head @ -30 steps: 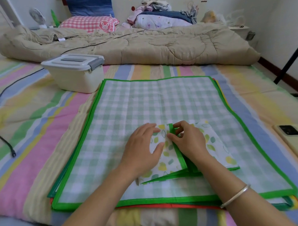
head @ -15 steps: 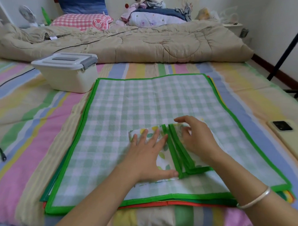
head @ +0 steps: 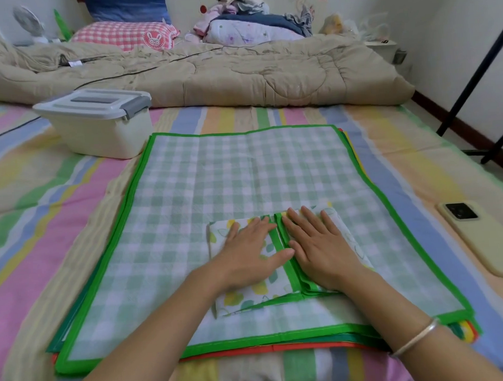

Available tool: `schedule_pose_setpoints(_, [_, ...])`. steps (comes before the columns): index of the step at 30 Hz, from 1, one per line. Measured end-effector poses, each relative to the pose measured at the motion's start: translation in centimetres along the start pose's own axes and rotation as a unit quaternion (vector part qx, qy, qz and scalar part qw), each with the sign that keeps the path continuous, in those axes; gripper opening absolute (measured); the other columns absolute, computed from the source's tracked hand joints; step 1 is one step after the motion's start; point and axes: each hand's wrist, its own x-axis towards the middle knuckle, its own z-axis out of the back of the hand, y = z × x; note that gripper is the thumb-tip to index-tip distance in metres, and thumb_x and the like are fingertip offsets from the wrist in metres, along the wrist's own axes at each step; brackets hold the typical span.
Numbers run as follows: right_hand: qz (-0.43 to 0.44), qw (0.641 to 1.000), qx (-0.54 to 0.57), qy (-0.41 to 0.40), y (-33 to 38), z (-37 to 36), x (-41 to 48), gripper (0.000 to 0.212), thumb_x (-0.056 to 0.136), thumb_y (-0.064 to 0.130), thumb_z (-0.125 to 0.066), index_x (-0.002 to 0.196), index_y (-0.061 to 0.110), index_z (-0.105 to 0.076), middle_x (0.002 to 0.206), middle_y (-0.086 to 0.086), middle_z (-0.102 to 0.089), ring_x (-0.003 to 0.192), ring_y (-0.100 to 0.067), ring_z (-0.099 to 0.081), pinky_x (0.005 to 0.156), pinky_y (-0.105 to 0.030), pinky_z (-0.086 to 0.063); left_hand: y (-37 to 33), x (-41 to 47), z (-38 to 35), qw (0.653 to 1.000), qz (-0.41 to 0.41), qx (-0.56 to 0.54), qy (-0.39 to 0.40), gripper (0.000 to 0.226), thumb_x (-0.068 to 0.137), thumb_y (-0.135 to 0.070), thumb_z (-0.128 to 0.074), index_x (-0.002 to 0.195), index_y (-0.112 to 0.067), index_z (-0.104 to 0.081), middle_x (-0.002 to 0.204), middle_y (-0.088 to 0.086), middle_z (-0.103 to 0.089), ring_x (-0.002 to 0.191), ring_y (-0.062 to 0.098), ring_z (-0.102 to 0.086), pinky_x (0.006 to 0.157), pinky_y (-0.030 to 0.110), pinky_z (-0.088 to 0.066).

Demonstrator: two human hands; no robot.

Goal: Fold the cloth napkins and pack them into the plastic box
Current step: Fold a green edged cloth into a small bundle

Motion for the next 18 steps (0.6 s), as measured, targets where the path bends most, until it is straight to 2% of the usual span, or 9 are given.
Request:
schedule_pose_setpoints(4, [0.009,1.0,0.0,-0.01,-0.2,-0.2,0.0,0.081,0.081,0.052,0.015,0.156,0.026,-0.004,0.161,0.012,0.006,0.148,-0.012,0.014,0.119,-0.039,0.012,-0.2,-0.2,-2.2,0.993,-0.015,0.119,-0.008,0.114,0.067,-0.098,-0.017,0.158,-0.034,0.006,0.164,-0.016,0.02,0.149,0.009,0.025,0.12,0.052,0.015])
schedule_pose_setpoints(6, [0.007,1.0,0.01,-0.014,-0.1,-0.2,0.0,0.08,0.082,0.053,0.013,0.155,0.027,-0.005,0.161,0.013,0.005,0.148,-0.01,0.014,0.119,-0.038,0.013,-0.1,-0.2,-2.7,0.986,-0.02,0.163,-0.016,0.121,0.058,-0.102,-0.011,0.157,-0.036,0.011,0.161,-0.016,0.027,0.147,0.014,0.031,0.118,0.056,0.016])
schedule_pose_setpoints(9, [0.008,0.999,0.045,-0.017,-0.3,-0.2,0.1,0.082,0.081,0.058,0.006,0.155,0.028,-0.013,0.161,0.015,-0.001,0.149,-0.009,0.007,0.12,-0.036,0.01,0.0,-0.2,-2.9,0.982,-0.022,0.188,-0.021,0.124,0.057,-0.102,-0.01,0.157,-0.034,0.013,0.16,-0.015,0.029,0.146,0.016,0.033,0.117,0.059,0.016])
schedule_pose_setpoints(11, [-0.002,0.987,0.154,-0.047,-0.4,0.4,0.2,0.07,0.088,0.058,-0.021,0.15,0.027,-0.032,0.159,0.012,-0.02,0.149,-0.01,-0.009,0.12,-0.032,0.0,0.0,-0.2,-2.9,0.98,-0.02,0.198,-0.015,0.121,0.061,-0.1,-0.015,0.157,-0.033,0.014,0.16,-0.013,0.03,0.146,0.017,0.034,0.117,0.059,0.016])
schedule_pose_setpoints(13, [-0.046,0.953,0.276,-0.12,-0.5,1.4,-0.2,0.047,0.093,0.034,-0.054,0.138,0.022,-0.051,0.149,0.005,-0.043,0.142,-0.015,-0.03,0.116,-0.03,-0.019,0.0,-0.2,-2.8,0.979,-0.017,0.204,-0.009,0.118,0.065,-0.099,-0.019,0.157,-0.034,0.015,0.16,-0.013,0.031,0.146,0.018,0.035,0.117,0.059,0.016])
schedule_pose_setpoints(14, [-0.077,0.941,0.282,-0.168,-0.6,1.9,-0.6,0.042,0.091,0.023,-0.06,0.133,0.02,-0.056,0.141,0.002,-0.051,0.135,-0.019,-0.039,0.111,-0.032,-0.029,0.0,-0.2,-2.8,0.978,-0.016,0.206,-0.008,0.117,0.066,-0.099,-0.021,0.157,-0.034,0.015,0.16,-0.013,0.031,0.146,0.018,0.034,0.117,0.059,0.016])
schedule_pose_setpoints(16, [-0.174,0.94,0.187,-0.227,-0.7,3.1,-1.9,0.039,0.089,0.021,-0.061,0.128,0.02,-0.058,0.128,-0.001,-0.058,0.121,-0.024,-0.048,0.096,-0.038,-0.041,0.0,-0.2,-2.9,0.978,-0.015,0.207,-0.008,0.116,0.068,-0.098,-0.024,0.157,-0.035,0.015,0.16,-0.012,0.03,0.146,0.018,0.034,0.117,0.059,0.016])
schedule_pose_setpoints(18, [-0.276,0.941,0.087,-0.178,-0.6,4.2,-3.7,0.042,0.093,0.037,-0.054,0.131,0.021,-0.052,0.124,-0.002,-0.057,0.115,-0.025,-0.05,0.085,-0.039,-0.044,0.1,-0.1,-3.0,0.978,-0.014,0.206,-0.012,0.116,0.067,-0.099,-0.024,0.157,-0.036,0.014,0.16,-0.013,0.03,0.146,0.018,0.035,0.116,0.059,0.016])
